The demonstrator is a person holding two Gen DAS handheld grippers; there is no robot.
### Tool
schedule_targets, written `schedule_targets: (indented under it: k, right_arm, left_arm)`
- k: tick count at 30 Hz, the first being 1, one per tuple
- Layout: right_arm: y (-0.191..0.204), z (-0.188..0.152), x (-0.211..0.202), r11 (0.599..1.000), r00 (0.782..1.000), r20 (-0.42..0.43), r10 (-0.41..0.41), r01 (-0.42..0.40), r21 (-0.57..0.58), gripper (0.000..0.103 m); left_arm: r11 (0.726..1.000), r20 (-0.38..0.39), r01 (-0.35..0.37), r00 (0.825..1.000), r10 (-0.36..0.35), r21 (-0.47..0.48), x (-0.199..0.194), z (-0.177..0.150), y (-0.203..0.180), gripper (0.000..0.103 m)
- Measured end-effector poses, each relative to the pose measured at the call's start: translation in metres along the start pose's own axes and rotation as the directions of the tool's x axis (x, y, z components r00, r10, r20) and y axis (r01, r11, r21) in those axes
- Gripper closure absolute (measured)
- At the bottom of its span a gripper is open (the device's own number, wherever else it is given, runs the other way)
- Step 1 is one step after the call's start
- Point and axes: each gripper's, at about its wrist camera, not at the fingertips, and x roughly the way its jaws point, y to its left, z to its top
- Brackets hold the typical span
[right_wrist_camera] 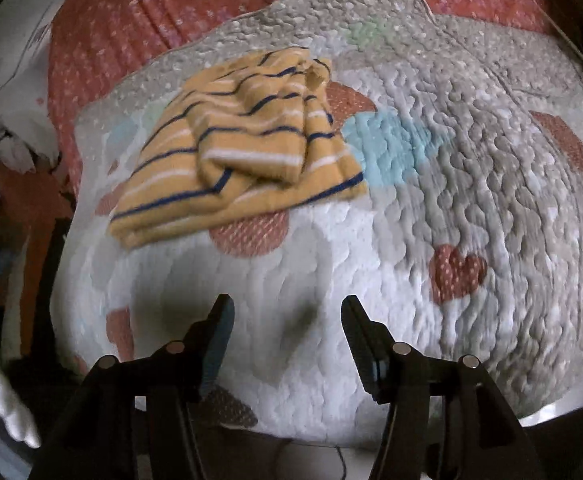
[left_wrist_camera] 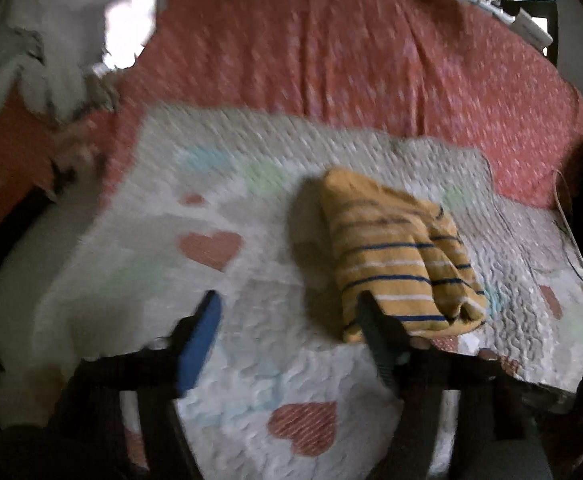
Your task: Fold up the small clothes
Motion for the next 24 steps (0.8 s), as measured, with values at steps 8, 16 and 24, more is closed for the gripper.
schedule_targets:
  k: [8, 16, 24]
  right_arm:
    - [0.033, -0.007, 0.000, 0.984, 0.999, 0.051, -0.017, 0.026, -0.174, 0.041]
    - [0.020, 0.010, 0.009, 0.992, 0.999, 0.037, -0.013, 0.018, -0.128, 0.040]
    - [-0.005, 0.036, 0.000, 0.996, 0.989, 0.120, -0.083, 0.087, -0.033, 0.036]
  left_arm:
    - [0.991, 0.155, -0.129, 0.981, 0.120, 0.046, -0.065, 0.009, -0.013, 0.000]
    - [0.996, 0.054, -0.069, 0.996, 0.067, 0.049, -0.029, 0.020, -0.023, 0.000]
    - [0.990, -0.051, -0.039, 0.998, 0.046, 0.135, 0.031, 0.002, -0.038, 0.000]
